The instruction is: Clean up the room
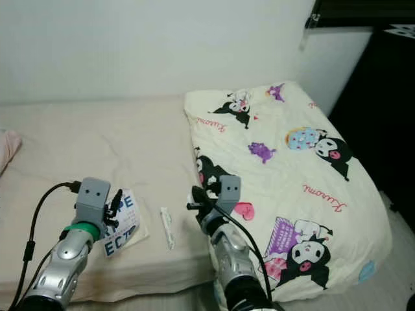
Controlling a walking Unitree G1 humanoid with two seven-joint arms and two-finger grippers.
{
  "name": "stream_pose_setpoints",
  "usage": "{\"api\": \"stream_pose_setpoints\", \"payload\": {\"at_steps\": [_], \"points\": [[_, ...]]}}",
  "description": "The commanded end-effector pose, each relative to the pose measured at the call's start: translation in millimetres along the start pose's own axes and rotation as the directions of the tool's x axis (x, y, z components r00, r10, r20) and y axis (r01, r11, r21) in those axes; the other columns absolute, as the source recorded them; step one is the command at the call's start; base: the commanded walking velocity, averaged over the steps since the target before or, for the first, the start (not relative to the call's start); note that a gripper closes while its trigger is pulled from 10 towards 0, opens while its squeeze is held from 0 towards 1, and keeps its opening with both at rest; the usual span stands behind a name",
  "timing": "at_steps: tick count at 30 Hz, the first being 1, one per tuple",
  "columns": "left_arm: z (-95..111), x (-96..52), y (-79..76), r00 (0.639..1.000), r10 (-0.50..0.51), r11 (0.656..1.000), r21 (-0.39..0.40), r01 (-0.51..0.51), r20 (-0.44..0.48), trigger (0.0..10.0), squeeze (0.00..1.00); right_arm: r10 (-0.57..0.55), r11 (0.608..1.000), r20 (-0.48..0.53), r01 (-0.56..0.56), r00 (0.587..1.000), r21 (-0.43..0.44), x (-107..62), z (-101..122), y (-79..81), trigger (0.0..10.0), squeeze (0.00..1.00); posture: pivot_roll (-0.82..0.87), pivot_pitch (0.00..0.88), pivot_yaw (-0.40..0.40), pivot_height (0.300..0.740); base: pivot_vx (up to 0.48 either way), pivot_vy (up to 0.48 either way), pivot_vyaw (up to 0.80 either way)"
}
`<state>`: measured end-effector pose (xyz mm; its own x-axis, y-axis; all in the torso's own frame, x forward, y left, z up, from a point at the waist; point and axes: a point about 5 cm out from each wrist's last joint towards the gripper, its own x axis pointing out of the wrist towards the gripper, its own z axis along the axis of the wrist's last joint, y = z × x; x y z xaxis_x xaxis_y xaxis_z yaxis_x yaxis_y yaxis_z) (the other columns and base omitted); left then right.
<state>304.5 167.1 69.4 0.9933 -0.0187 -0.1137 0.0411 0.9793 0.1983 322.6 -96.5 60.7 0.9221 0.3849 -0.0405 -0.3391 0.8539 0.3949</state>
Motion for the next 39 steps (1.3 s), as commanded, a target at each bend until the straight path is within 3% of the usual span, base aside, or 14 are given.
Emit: {"api": "stream_pose_setpoints", "payload": {"at_steps": [1, 8, 39], "points": [[-6.7, -3.2, 3.0, 0.999, 0.013, 1.0, -0.006, -0.013, -0.03, 10.0, 0.0, -0.006, 1.0, -0.023, 0.006, 1.0, 0.017, -2.5, -6.7, -0.5, 10.0, 0.0, 0.08, 0.0, 0.069, 0.74, 0.0, 0.0, 0.0], [-5.7, -1.3, -1.8, 1.0, 0.0, 1.0, -0.007, 0.0, -0.031, 10.0, 0.0, 0.012, 0.999, -0.035, -0.013, 0.999, -0.049, -4.1, -6.9, -0.9, 10.0, 0.0, 0.07, 0.0, 0.079, 0.74, 0.0, 0.0, 0.3], [-6.3, -1.7, -4.4, 0.999, -0.009, 1.0, -0.003, 0.009, -0.037, 10.0, 0.0, -0.012, 0.999, -0.028, 0.011, 1.0, -0.046, -6.7, -4.8, -7.8, 10.0, 0.0, 0.07, 0.0, 0.076, 0.74, 0.0, 0.0, 0.8]]}}
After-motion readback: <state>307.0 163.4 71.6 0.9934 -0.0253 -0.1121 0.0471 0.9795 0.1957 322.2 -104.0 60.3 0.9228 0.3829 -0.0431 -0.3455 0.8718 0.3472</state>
